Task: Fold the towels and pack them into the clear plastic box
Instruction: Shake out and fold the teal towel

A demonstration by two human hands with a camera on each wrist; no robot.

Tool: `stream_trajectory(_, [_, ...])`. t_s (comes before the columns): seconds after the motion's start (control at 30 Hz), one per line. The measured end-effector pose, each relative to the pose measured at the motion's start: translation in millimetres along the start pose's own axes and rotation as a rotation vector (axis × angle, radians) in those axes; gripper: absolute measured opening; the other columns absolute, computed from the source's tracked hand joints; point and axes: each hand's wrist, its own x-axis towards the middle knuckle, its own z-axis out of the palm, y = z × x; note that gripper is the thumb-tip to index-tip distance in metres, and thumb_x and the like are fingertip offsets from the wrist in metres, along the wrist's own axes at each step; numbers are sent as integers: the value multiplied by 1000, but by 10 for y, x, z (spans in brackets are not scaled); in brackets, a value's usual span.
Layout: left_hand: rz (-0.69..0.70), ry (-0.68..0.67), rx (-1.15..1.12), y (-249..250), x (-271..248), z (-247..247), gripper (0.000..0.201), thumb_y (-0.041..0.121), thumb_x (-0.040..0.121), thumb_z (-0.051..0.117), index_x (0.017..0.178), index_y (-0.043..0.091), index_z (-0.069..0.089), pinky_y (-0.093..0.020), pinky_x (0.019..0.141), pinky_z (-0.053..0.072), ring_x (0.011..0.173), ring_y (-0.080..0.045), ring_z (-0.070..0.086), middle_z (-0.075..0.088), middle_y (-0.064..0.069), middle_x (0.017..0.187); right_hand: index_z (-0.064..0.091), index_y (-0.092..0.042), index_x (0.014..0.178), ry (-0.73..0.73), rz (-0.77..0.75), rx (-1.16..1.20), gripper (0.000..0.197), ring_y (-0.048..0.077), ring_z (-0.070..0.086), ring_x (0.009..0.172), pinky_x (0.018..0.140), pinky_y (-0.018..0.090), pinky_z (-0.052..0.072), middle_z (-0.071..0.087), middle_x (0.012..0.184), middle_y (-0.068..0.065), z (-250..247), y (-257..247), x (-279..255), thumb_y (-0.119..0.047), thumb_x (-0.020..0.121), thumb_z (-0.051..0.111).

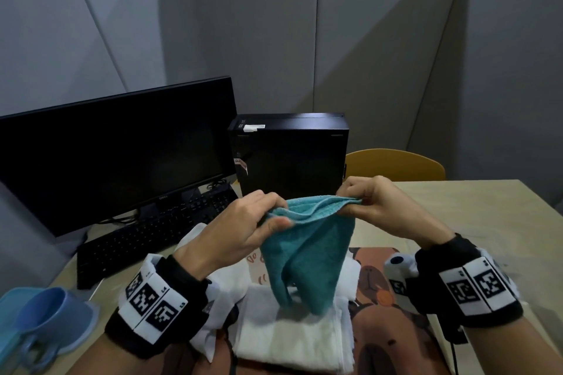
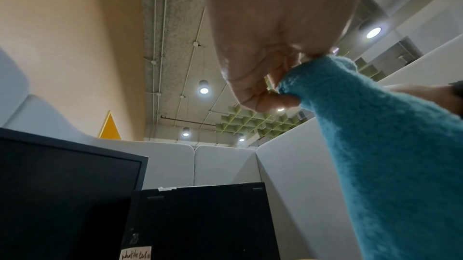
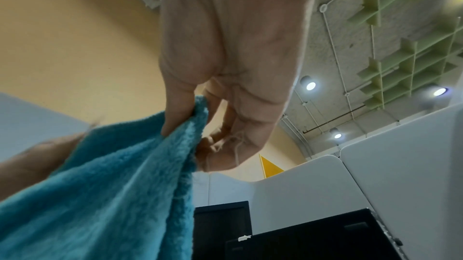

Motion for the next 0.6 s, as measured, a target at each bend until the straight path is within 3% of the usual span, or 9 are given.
stream_trajectory(0.07, [47, -6, 34, -4, 0, 0, 36, 66, 81, 40, 91, 33, 52, -12, 68, 41, 76, 3, 46, 45, 22, 79, 72, -19, 77, 62, 28, -9, 4, 14, 60, 81, 66, 21, 51, 61, 81, -8, -4, -13, 13, -16, 75, 72])
stream_trajectory(0.13, [62, 36, 84, -26, 5, 15, 38, 56, 82, 49, 86, 20, 59, -11, 65, 41, 72, 3, 44, 42, 23, 75, 67, -26, 68, 111, 43, -27, 15, 13, 60, 78, 64, 20, 51, 61, 77, -9, 4, -35, 19, -16, 70, 77])
stream_trajectory(0.2, [46, 107, 91, -39, 12, 29, 34, 47, 81, 52, 80, 14, 62, -10, 60, 40, 68, 1, 46, 42, 22, 71, 61, -31, 61, 166, 26, -71, 23, 10, 58, 72, 60, 16, 51, 60, 74, -9, 21, -79, 17, -19, 65, 80])
stream_trajectory(0.33, [-8, 187, 83, -27, 68, 41, 37, 46, 77, 59, 75, 10, 68, -17, 53, 43, 59, -10, 49, 50, 8, 67, 58, -29, 59, 221, -40, -139, 19, 7, 54, 66, 55, 12, 47, 57, 72, -10, 40, -136, 22, -29, 63, 77])
stream_trajectory(0.43, [-38, 231, 79, -25, 96, 3, 24, 31, 71, 76, 73, 7, 70, -8, 59, 41, 63, -2, 46, 44, 11, 73, 62, -32, 63, 200, -69, -45, 9, 4, 51, 62, 52, 12, 43, 56, 72, -10, 4, -126, 17, -39, 65, 68])
stream_trajectory(0.53, [-68, 271, -22, 8, 108, -77, 21, 28, 66, 78, 66, 10, 68, -7, 64, 44, 76, -4, 53, 53, 9, 83, 67, -26, 66, 180, -91, 180, 7, -1, 55, 63, 55, 11, 44, 58, 73, -8, -18, -80, 7, -32, 64, 67])
stream_trajectory(0.6, [-110, 270, -106, 50, 126, -110, 26, 34, 63, 76, 60, 13, 62, -14, 56, 45, 67, -10, 55, 59, 4, 73, 68, -23, 68, 181, -82, 228, 5, 0, 57, 65, 57, 13, 48, 59, 74, -6, -18, -42, 17, -25, 64, 70])
